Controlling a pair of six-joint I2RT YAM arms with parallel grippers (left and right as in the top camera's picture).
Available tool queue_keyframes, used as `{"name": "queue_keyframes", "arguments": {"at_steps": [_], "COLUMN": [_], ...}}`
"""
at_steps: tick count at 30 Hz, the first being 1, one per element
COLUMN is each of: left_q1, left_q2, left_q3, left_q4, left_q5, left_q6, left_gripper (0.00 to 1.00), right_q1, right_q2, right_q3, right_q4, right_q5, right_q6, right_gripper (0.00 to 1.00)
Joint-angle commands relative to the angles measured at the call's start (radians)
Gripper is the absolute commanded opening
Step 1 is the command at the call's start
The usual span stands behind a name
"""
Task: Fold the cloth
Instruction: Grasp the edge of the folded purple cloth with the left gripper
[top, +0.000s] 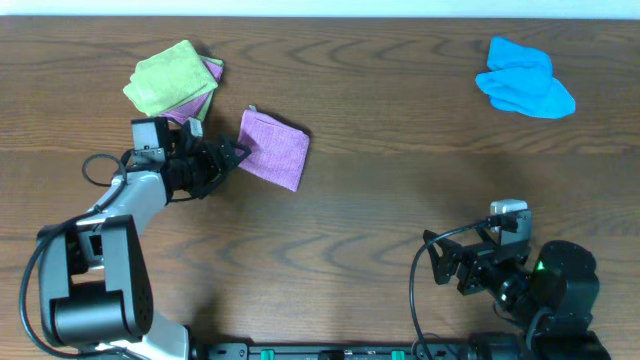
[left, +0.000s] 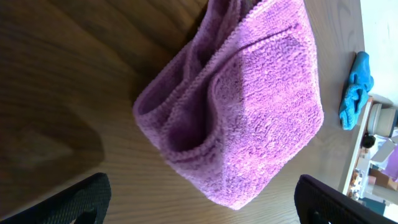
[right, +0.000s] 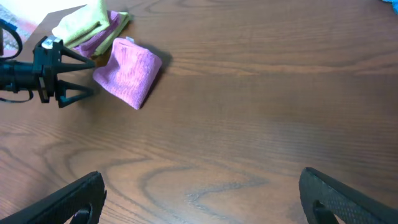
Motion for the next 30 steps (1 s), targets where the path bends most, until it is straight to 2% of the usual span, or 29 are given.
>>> {"name": "queue_keyframes", "arguments": {"at_steps": [1,14,23,25,26,27,28,30], "left_q1": [-0.029,-0.1,-0.112,-0.117,-0.121,-0.124,-0.127,-0.132], "left_q2": [0.011,0.021,0.115,0.134,0.141,0.145,0.15,0.151], "left_q3": [-0.005,-0.005,-0.005,-0.005,-0.005,-0.005,-0.005,-0.005], "left_q4": [0.006,0.059,0.157,0.185,0.204,0.219,0.232,0.266], "left_q5": [-0.036,-0.155,-0.12,-0.111,-0.106,-0.104,-0.105,-0.103], "left_q6": [-0.017,-0.077,-0.159,-0.161,-0.16,-0.16,-0.161,-0.161], "left_gripper": [0.95,0.96,0.95,1.0,0.87,0.79,0.51,0.29], "right_q1": [-0.008,-0.008,-0.008,-0.008,-0.008,-0.008,-0.008,-0.008], "right_q2": [-0.003,-0.003,-0.003,-0.003,-0.003,-0.003,-0.003,-0.003], "right_q3": [-0.007,-0.007,-0.007,-0.007,-0.007,-0.007,-0.007,-0.007], "right_q4": [-0.004,-0.003,-0.004,-0.004,-0.004,-0.004,-0.004,-0.004], "right_q5": [-0.007,-0.007,-0.007,-0.007,-0.007,-0.007,-0.007,-0.007], "right_q6": [0.014,0.014,0.015,0.014,0.014,0.015,0.014,0.014], "right_gripper": [0.99,0.99,0.99,0.99,0.99,0.99,0.99,0.99]}}
